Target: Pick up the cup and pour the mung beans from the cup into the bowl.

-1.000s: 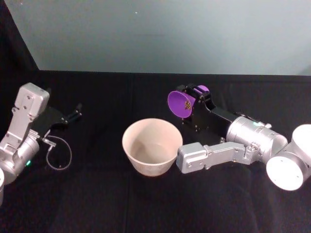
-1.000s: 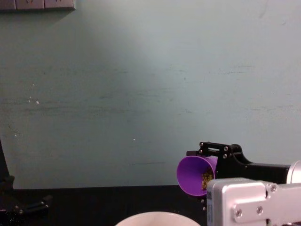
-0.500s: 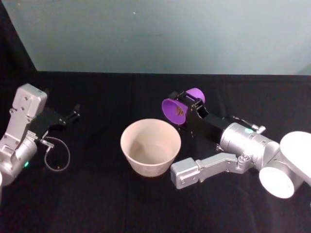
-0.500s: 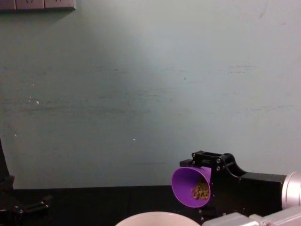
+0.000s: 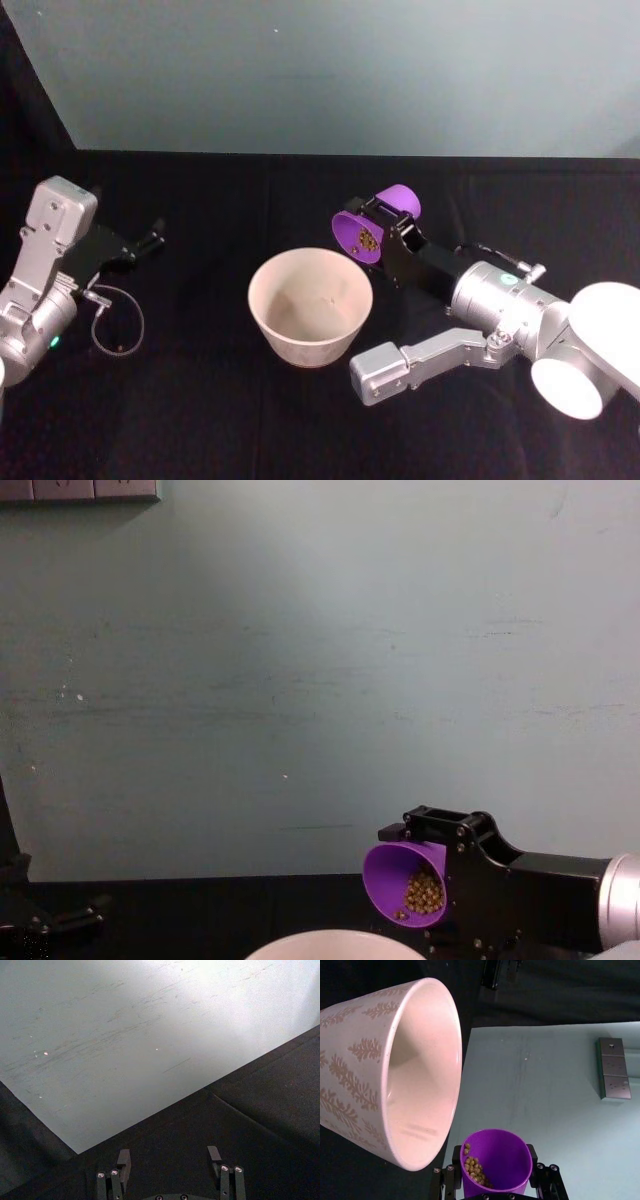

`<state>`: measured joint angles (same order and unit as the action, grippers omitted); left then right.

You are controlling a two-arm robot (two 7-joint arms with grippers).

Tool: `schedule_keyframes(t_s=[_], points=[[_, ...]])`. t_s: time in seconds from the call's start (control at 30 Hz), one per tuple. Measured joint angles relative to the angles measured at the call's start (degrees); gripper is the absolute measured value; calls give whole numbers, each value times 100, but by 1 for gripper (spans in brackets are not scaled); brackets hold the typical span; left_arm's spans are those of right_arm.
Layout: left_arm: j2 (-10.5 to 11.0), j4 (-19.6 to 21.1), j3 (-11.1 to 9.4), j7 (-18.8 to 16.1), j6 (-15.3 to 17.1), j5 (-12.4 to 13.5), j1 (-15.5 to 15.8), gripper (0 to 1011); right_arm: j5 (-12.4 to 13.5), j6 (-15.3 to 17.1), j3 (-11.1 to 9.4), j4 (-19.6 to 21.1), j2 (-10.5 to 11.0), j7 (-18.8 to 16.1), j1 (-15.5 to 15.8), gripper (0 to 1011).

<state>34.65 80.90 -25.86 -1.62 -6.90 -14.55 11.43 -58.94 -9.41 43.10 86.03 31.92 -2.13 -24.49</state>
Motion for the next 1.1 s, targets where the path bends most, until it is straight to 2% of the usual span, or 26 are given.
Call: schedule_keyframes(t_s=[0.5,1.1], points=[[0,0,0,0,0,0,0,1000,-156,8,98,16,30,98,-37,736],[0,0,0,0,0,0,0,1000,-606,193,286,43,87,310,-85,736]])
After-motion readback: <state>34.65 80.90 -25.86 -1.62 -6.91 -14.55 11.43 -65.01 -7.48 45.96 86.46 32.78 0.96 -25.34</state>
